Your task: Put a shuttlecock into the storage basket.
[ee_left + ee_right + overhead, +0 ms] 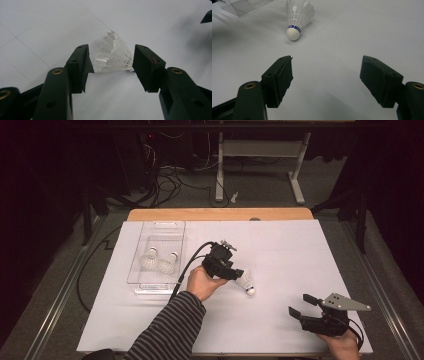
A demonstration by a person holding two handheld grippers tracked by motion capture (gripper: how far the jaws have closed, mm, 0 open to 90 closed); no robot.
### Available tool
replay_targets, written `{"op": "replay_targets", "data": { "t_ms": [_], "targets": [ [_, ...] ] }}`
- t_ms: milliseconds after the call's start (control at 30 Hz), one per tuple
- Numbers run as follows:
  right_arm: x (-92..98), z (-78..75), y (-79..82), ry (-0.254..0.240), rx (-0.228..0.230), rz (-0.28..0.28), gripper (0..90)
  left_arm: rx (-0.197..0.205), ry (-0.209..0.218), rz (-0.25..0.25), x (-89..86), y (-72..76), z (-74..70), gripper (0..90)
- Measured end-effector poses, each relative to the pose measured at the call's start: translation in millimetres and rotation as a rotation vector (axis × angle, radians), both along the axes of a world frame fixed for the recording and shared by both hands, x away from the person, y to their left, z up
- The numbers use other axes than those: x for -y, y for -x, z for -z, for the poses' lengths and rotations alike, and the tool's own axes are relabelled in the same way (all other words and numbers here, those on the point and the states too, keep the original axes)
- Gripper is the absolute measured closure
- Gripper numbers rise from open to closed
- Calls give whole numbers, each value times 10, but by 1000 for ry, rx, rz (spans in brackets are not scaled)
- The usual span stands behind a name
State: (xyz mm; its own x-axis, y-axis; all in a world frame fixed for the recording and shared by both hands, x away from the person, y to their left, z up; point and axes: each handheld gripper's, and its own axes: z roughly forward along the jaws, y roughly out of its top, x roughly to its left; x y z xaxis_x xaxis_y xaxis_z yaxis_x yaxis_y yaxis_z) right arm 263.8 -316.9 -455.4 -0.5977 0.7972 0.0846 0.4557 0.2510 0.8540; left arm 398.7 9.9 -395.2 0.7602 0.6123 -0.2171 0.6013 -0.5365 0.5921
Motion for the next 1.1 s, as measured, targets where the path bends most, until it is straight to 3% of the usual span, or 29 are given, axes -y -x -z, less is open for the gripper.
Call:
{"op": "replay_targets", "data": {
  "t_ms": [600,1100],
  "targets": [
    [-2,1,-1,0,0,-1,268,-60,-6,2,82,-107,102,518],
    [0,1,-1,0,0,-2,268,-84,-3,18,138,-146,144,570]
  ]
}}
